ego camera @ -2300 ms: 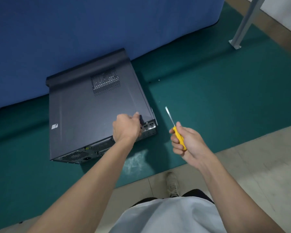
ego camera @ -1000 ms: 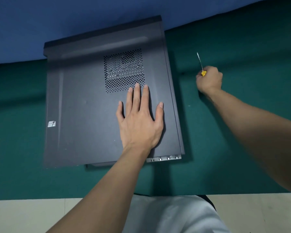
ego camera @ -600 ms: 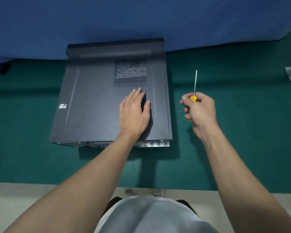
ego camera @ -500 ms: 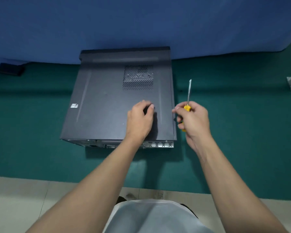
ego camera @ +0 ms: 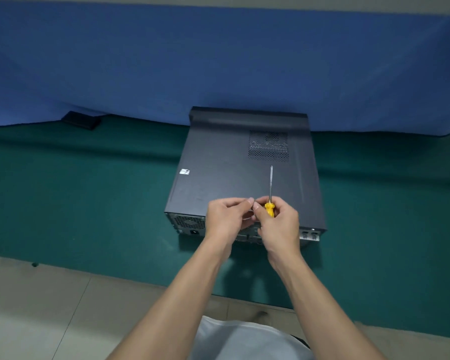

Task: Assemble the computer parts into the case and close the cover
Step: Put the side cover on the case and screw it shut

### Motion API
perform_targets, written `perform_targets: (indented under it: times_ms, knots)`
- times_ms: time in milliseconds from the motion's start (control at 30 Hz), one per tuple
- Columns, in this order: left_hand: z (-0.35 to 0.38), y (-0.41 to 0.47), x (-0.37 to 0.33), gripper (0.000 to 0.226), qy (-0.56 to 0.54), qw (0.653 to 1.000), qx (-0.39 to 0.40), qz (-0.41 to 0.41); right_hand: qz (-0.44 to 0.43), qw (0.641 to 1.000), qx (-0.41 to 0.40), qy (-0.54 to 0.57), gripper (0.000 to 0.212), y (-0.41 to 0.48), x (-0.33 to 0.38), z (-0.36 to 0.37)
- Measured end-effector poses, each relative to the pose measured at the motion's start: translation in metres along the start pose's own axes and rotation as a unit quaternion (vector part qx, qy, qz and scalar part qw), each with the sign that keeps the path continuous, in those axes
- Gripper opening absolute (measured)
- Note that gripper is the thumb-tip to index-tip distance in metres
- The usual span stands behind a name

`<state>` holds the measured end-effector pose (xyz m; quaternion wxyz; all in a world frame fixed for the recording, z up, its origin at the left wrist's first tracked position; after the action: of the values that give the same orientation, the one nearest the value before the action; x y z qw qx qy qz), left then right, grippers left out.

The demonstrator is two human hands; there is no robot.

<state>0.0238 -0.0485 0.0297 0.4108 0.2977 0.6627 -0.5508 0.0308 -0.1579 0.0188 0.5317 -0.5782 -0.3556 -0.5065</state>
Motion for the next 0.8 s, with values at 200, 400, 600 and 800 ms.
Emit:
perform_targets:
  times_ms: [200, 400, 600, 800]
  knots:
    - [-0.061, 0.002, 0.009, 0.010, 0.001, 0.999, 0.037, -0.006, -0.003, 0.999, -0.031, 0.009, 0.021, -0.031, -0.022, 0.055]
    - [-0.105, 0.019, 0.015, 0.013, 0.019, 0.997, 0.075, 0.003, -0.050, 0.995, -0.032, -0.081, 0.011, -0.040, -0.029, 0.090]
    - [-0.124, 0.034, 0.026, 0.021, 0.077, 0.996, -0.007, -0.053, -0.093, 0.978, -0.070, -0.171, 0.009, -0.041, -0.032, 0.087]
    - [-0.133, 0.043, 0.045, 0.030, 0.063, 0.988, -0.037, -0.136, -0.137, 0.958, -0.045, -0.250, 0.002, -0.039, -0.044, 0.077]
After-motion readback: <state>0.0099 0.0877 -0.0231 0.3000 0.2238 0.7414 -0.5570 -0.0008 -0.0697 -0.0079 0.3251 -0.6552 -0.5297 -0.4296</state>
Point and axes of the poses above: each hand's wrist, its own y-axis towards the middle knuckle, its own z-axis out of the palm, x = y × z, the point moved 3 cm from there along y, towards the middle knuckle, and after that the axes turned 13 degrees about y, right-handed, at the moved point
